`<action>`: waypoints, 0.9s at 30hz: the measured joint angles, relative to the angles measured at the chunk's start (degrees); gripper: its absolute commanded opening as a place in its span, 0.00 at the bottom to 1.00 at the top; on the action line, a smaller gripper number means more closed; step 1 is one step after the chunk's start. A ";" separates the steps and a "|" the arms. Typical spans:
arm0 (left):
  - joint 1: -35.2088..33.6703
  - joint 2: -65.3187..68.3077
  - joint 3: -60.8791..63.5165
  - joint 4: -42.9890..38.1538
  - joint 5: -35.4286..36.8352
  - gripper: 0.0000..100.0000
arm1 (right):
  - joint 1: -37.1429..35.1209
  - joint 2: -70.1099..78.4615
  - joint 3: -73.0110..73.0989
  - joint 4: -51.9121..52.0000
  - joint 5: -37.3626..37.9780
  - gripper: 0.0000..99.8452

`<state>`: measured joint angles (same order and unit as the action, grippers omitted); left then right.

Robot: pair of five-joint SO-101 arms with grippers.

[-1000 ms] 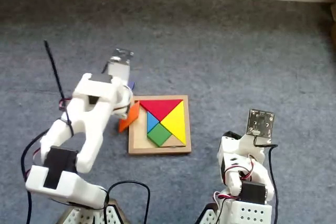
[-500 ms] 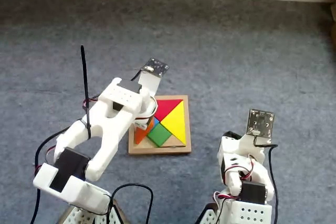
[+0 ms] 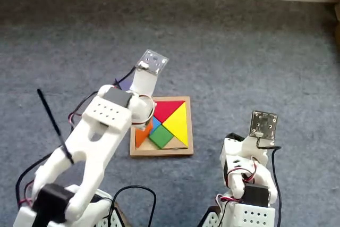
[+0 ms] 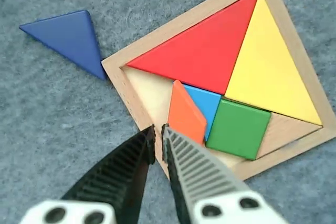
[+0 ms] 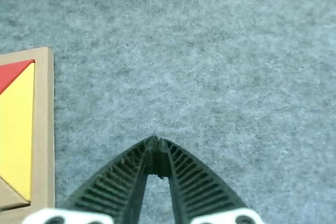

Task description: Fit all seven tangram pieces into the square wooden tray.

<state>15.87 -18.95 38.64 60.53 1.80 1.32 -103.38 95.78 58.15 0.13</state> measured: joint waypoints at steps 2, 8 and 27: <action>0.00 -2.37 2.55 -1.41 0.00 0.05 | 0.00 0.00 0.00 0.00 0.00 0.00; 0.26 -3.96 6.33 -2.90 0.00 0.08 | 0.00 0.00 0.00 0.00 0.00 0.00; 4.75 -3.96 12.13 -10.64 0.00 0.21 | 0.00 0.00 0.00 0.00 0.00 0.00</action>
<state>20.62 -22.90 50.77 49.89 1.80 1.32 -103.38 95.78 58.15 0.13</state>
